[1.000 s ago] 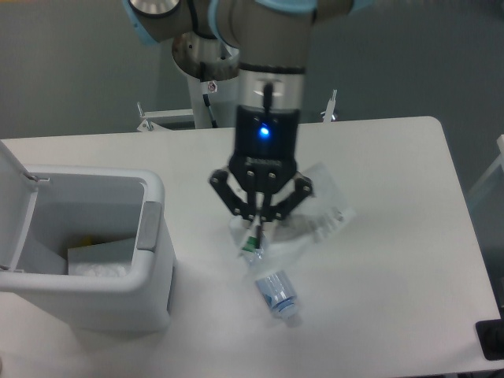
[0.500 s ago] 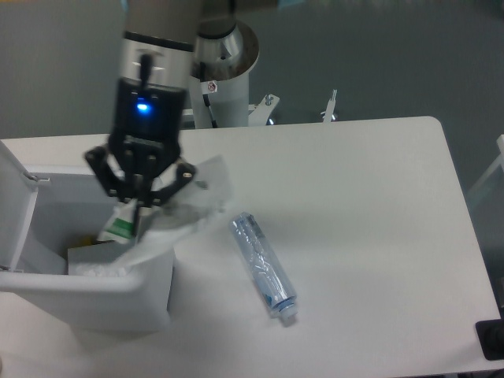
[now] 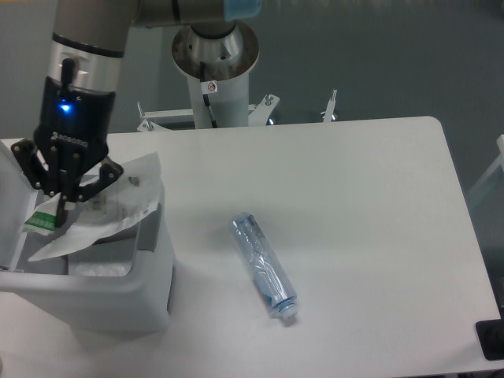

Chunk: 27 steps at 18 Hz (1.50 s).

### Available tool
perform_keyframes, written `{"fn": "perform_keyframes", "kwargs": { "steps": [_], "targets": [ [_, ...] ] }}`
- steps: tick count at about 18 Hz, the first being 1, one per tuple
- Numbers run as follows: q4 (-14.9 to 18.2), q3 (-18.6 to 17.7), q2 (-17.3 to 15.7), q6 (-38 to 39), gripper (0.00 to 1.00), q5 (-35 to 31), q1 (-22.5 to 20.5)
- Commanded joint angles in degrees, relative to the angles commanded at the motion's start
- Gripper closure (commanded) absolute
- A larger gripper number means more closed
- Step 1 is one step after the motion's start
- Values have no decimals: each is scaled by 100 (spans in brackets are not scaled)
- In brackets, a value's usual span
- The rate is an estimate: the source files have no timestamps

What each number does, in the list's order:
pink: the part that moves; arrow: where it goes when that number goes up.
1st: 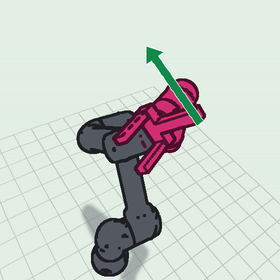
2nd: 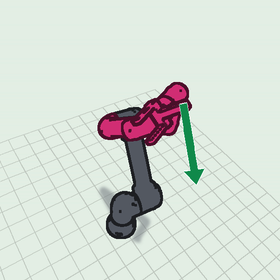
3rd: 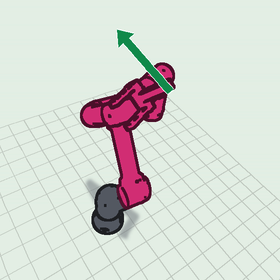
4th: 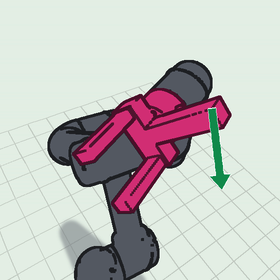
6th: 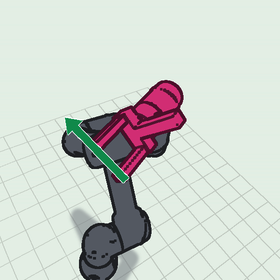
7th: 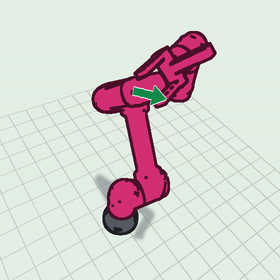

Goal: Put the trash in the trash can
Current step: 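Carry the bag over the white trash bin and lower it inside, then push the bag down into the bin and open the gripper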

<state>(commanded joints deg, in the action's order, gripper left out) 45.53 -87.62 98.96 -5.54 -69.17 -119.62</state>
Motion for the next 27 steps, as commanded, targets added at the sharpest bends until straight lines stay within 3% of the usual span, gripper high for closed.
{"fn": "perform_keyframes", "kwargs": {
  "steps": [13, 27],
  "targets": [
    [0, -229, 299, 9, 100, -44, 70],
    [-18, -440, 308, -44, 92, -343, 150]
  ]
}}
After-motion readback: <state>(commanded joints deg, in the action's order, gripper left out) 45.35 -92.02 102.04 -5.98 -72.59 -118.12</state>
